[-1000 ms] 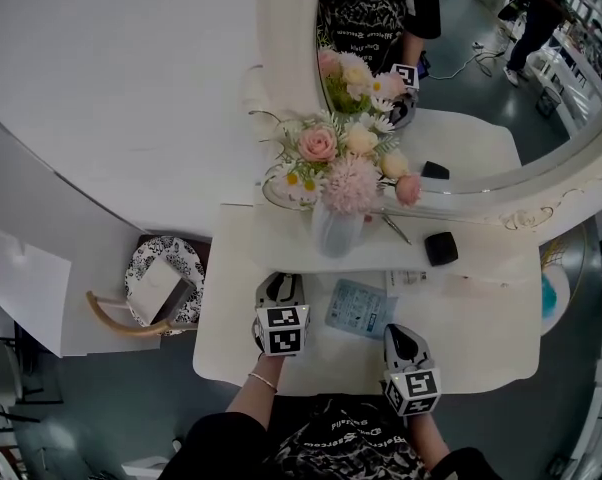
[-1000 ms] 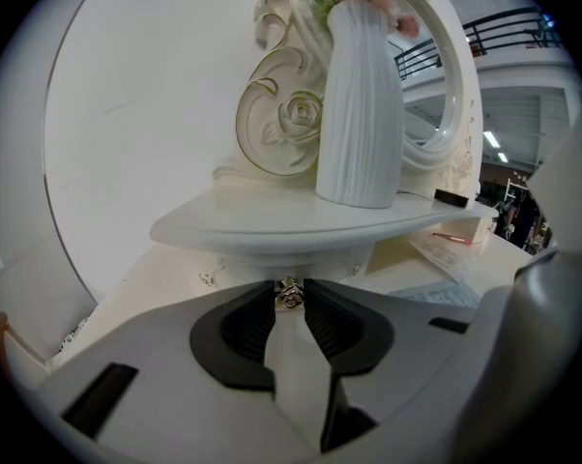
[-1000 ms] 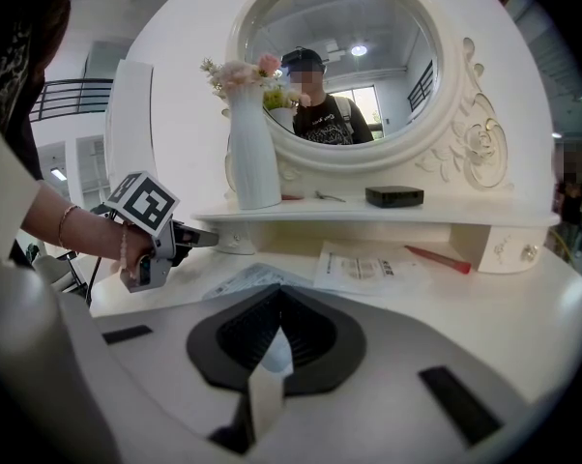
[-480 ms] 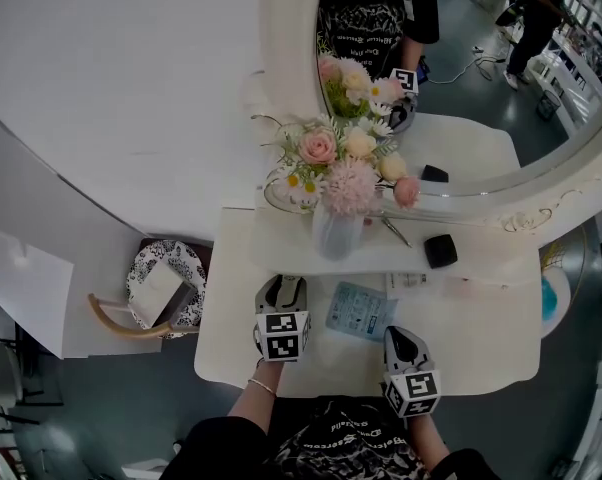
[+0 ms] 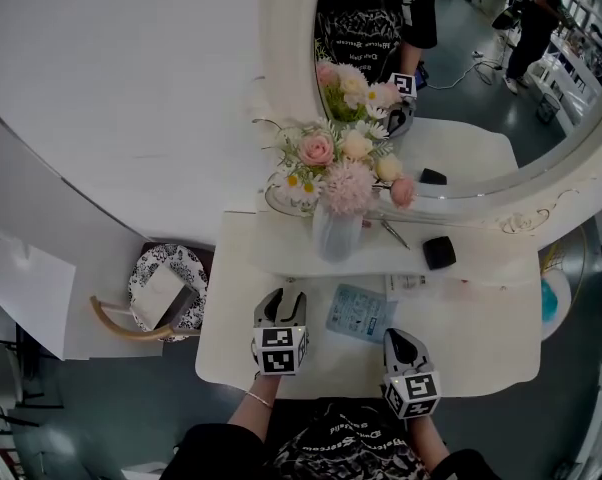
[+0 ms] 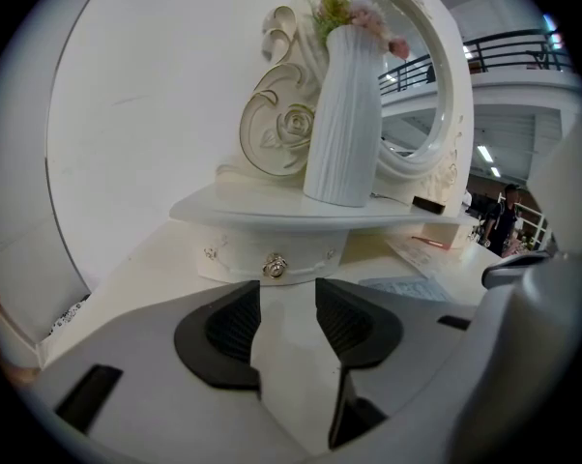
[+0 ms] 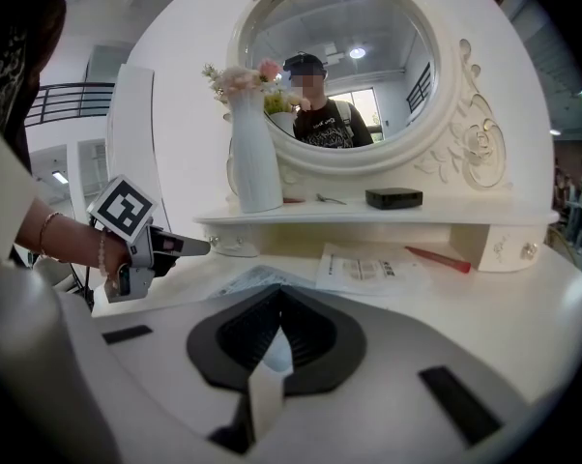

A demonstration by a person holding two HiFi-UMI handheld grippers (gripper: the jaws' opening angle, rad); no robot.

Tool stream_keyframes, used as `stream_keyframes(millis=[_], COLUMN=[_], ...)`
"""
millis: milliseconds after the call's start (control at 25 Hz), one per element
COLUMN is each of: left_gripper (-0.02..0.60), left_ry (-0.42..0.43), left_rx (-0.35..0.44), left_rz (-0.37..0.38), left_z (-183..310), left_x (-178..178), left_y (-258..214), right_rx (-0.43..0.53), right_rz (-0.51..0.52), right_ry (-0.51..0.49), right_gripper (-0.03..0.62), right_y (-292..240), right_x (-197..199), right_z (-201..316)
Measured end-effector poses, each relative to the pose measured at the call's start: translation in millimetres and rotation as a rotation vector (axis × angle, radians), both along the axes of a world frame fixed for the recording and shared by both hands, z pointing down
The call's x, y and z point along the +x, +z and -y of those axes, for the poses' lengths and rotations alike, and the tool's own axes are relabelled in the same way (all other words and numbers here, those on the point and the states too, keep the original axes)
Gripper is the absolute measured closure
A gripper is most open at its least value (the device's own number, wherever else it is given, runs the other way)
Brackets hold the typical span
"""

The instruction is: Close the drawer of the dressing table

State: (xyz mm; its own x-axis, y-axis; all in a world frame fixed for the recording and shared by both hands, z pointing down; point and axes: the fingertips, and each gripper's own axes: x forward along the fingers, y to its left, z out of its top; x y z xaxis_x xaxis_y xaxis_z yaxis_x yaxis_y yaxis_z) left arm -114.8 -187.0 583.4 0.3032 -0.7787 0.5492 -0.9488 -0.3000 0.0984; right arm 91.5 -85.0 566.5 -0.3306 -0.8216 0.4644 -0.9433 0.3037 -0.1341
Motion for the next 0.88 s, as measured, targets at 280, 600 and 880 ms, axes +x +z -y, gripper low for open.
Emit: stream_keyframes(millis=[280,600,880], left_gripper=[0.415,0.502,0.554], left_ry=[0.048,0.107,0.244], left_rx=[0.035,0.031,0.056], left_rz=[-0.046,-0.102,-0.196], left_z=[-30,-62,-79], left_x=[14,39,79], left_y=[-14,-17,-31], right_rx=[0.011,0.020,0.034], right_rz=[-0.003,0.001,0.019], right_ry=[-0.009,-0.014,-0.011], right_gripper=[0.583,0.583,0.583], right_y=[-3,-7,-11], right_x=[2,9,20], right_z=[-1,-6,-12])
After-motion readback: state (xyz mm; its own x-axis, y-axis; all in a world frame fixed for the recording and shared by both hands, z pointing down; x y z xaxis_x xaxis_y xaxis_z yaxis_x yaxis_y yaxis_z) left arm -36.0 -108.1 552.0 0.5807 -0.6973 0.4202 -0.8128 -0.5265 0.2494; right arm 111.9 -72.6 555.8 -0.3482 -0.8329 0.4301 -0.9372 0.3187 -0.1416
